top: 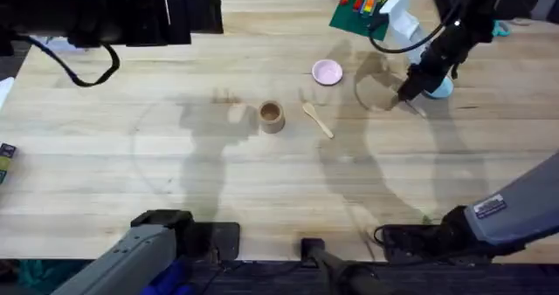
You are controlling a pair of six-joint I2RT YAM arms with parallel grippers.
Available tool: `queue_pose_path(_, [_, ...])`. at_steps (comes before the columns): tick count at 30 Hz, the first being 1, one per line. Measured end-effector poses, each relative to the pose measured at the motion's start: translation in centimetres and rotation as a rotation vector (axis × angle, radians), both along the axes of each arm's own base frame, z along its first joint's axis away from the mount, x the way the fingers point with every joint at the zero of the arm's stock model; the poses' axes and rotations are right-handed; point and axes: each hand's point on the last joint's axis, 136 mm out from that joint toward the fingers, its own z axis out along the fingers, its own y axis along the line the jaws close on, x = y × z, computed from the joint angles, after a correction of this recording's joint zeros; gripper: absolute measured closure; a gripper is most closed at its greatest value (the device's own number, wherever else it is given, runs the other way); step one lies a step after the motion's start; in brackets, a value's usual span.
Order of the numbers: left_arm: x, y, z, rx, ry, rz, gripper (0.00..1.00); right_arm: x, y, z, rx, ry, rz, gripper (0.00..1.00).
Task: Pick up a utensil and set it on the pink plate, then put the other utensil in the container.
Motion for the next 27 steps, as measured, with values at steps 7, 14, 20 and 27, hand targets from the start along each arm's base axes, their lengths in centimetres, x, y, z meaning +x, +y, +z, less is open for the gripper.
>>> queue_pose_path(7, [0.0,0.0,0.0,0.000,0.000,0.000,0.008,-0.3,0.1,1.0,0.001,0.028,-0.012,0.970])
queue_pose_path(14, [0.0,0.0,0.0,0.000,0.000,0.000,0.008,1.8,1.6,4.0,-0.001,-0.032,0.027,0.970])
queue_pose_path(20, [0.0,0.0,0.0,0.000,0.000,0.000,0.007,5.2,6.0,7.0,0.007,-0.180,0.139,0.970])
queue_pose_path(27, [0.0,0.0,0.0,0.000,0.000,0.000,0.008,6.8,10.6,7.7,0.026,-0.286,0.248,0.970])
